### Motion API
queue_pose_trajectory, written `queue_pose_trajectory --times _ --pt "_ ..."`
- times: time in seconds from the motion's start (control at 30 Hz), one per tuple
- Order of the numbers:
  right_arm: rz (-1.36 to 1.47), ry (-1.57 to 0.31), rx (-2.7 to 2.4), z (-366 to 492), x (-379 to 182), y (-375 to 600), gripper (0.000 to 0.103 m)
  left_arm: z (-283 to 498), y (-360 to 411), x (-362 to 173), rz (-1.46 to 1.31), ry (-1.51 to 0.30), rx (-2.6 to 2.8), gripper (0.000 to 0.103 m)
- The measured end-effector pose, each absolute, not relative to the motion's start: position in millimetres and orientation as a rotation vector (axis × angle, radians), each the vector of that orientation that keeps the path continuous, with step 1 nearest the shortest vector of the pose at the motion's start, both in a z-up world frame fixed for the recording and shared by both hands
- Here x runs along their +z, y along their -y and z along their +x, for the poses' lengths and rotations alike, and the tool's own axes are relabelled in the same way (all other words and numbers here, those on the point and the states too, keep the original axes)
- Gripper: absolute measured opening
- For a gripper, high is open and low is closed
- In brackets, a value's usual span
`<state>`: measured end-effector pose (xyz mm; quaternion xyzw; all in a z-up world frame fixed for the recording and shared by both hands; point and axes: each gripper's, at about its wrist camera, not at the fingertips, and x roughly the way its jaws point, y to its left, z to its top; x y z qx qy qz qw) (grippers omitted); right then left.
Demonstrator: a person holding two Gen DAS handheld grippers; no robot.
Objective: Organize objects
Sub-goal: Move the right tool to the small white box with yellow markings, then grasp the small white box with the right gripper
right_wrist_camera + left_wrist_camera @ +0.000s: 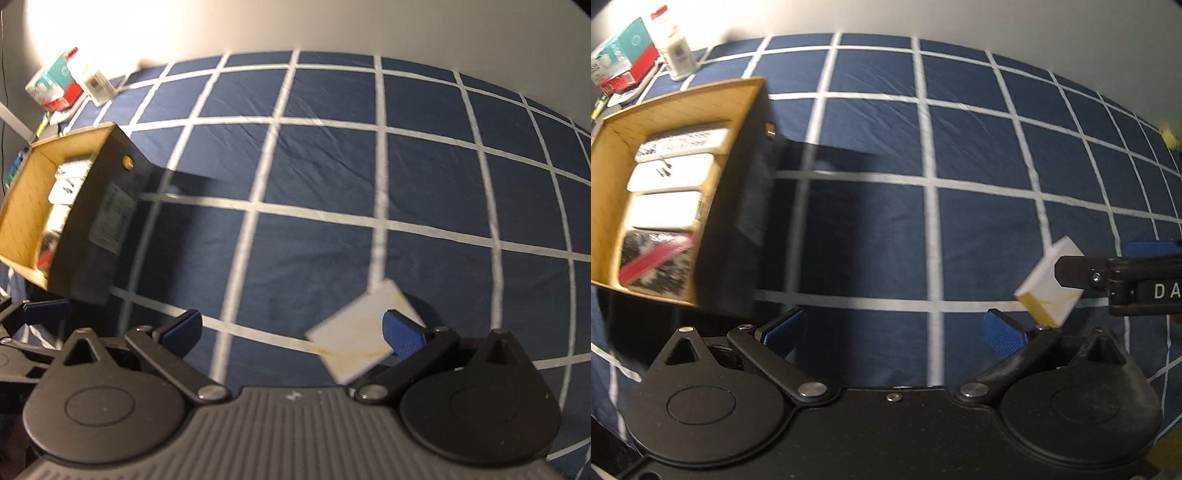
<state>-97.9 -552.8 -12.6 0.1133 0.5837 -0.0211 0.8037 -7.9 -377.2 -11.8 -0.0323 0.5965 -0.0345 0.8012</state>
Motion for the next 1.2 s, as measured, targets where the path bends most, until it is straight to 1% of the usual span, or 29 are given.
queue_pose_trajectory --times 0.23,0.43,0.73,0.9,0.93,1.0,1.03,1.13,1.2 --pt "0.242 -1.295 -0.011 -108 -28 597 0.103 -12 420 -26 -0.072 -1.296 -0.066 0.103" --pt "0.23 -1.326 0.016 -100 -42 619 0.103 -1 446 -33 -0.062 -1.298 -0.064 0.103" --pt "0.265 -1.41 0.049 -78 -80 635 0.102 25 460 -56 -0.052 -1.346 -0.04 0.103" --pt "0.285 -1.447 0.062 -72 -99 636 0.1 31 465 -69 -0.066 -1.379 -0.039 0.103" --pt "0.29 -1.451 0.062 -71 -102 637 0.099 31 465 -72 -0.067 -1.388 -0.041 0.103" --pt "0.301 -1.457 0.069 -71 -107 637 0.093 32 467 -75 -0.065 -1.398 -0.042 0.103" --pt "0.305 -1.465 0.067 -71 -110 637 0.089 32 467 -77 -0.058 -1.404 -0.04 0.103" --pt "0.307 -1.479 0.057 -71 -116 635 0.085 33 467 -78 -0.056 -1.403 -0.033 0.103" --pt "0.306 -1.476 0.065 -72 -116 632 0.08 32 466 -78 -0.06 -1.405 -0.035 0.103"
